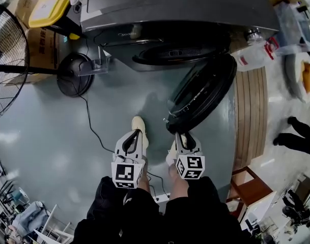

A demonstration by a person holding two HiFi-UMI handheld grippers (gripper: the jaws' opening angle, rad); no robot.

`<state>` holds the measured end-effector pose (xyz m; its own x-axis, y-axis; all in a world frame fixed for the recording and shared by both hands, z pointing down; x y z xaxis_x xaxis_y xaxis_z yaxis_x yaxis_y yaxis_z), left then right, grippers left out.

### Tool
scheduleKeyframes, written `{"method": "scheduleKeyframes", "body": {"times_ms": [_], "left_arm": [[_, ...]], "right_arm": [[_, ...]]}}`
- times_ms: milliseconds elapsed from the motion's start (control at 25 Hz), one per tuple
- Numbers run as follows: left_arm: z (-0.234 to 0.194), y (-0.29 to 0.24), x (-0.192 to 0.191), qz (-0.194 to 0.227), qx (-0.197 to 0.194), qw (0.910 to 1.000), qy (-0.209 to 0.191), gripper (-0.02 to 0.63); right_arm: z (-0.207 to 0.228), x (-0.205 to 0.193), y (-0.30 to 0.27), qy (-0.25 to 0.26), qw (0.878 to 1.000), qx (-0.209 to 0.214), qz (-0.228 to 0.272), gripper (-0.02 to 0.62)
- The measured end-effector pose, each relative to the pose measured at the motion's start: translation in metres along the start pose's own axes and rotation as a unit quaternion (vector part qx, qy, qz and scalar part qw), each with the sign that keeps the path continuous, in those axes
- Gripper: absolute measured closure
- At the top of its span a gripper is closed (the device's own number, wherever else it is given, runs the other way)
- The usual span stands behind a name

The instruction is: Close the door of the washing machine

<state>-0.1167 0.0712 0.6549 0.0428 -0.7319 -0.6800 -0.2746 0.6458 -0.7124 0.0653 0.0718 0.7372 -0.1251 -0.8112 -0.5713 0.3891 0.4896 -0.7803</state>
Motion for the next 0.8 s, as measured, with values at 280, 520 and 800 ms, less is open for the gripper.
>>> {"method": "scheduleKeyframes", "body": {"times_ms": [280,520,800], "left_arm": [[-0.050,-0.009,0.012,-0.007,-0.008,0.9999,0.009,0.580],[-0.081,-0.022,0.031,-0.005,-0.018,0.9998,0.008,0.580],[-0.109,-0.028,0.044,-0.010,-0.020,0.9997,0.012,0.580]], "right_arm": [[-0.032,0.024,-0.028,-0.013,1.000,-0.007,-0.008,0.440],[-0.055,0.049,-0.052,-0.026,1.000,-0.004,-0.003,0.436],[-0.073,0.072,-0.073,-0.033,0.999,-0.007,-0.009,0.435]]}}
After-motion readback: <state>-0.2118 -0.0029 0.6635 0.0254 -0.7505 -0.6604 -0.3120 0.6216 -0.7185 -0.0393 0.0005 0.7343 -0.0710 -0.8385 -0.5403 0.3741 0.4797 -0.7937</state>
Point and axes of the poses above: the fingertips, and each gripper's own axes: y backward along the fingers, z to its right, x out of its top, the point moved 2 cm from there along y, backward along the fingers, and after that the axes turned 8 degrees about -z, right-handed, at the moved point
